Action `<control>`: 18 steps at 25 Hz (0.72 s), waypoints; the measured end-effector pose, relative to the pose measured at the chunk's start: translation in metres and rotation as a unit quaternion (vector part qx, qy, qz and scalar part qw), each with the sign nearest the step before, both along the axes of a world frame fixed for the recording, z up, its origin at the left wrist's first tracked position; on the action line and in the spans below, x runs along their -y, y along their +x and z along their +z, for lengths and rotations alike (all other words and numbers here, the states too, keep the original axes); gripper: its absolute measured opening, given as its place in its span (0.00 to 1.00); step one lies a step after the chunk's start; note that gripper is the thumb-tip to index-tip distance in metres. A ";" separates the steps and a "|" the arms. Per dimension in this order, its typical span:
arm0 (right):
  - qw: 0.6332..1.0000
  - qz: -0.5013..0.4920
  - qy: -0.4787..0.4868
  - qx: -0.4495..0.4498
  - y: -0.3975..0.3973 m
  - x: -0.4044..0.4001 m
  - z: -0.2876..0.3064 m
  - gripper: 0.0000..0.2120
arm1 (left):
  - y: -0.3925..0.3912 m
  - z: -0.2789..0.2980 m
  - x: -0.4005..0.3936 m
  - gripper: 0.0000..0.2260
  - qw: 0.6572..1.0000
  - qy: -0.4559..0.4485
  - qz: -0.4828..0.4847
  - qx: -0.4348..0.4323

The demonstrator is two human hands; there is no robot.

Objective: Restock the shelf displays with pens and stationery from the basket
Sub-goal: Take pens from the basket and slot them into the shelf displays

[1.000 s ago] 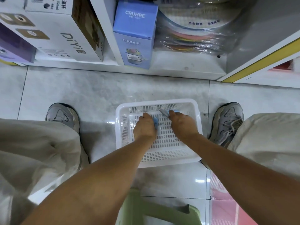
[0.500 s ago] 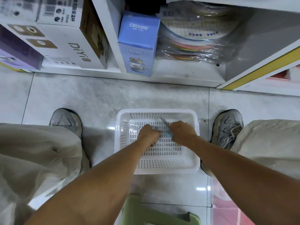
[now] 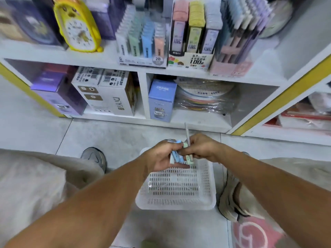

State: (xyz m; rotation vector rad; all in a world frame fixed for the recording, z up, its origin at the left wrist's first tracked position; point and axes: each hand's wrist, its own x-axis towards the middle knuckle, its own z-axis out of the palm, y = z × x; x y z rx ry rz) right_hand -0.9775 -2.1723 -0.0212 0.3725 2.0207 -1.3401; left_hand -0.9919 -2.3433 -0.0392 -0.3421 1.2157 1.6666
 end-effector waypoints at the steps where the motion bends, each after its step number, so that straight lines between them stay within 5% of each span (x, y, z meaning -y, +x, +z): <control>1: 1.000 -0.001 -0.006 -0.014 -0.002 0.004 0.015 0.07 | -0.004 0.014 0.003 0.09 1.000 0.002 -0.001 -0.022; 4: 0.997 0.001 -0.044 -0.061 -0.003 0.015 0.067 0.02 | -0.015 0.065 0.010 0.08 0.996 -0.003 -0.022 -0.089; 10: 0.989 0.017 -0.093 -0.112 -0.004 0.017 0.161 0.10 | -0.027 0.163 0.009 0.13 0.976 -0.057 -0.075 -0.198; 18: 0.935 -0.052 0.081 -0.340 -0.035 -0.027 0.254 0.06 | -0.066 0.253 -0.017 0.06 0.952 -0.086 0.030 -0.293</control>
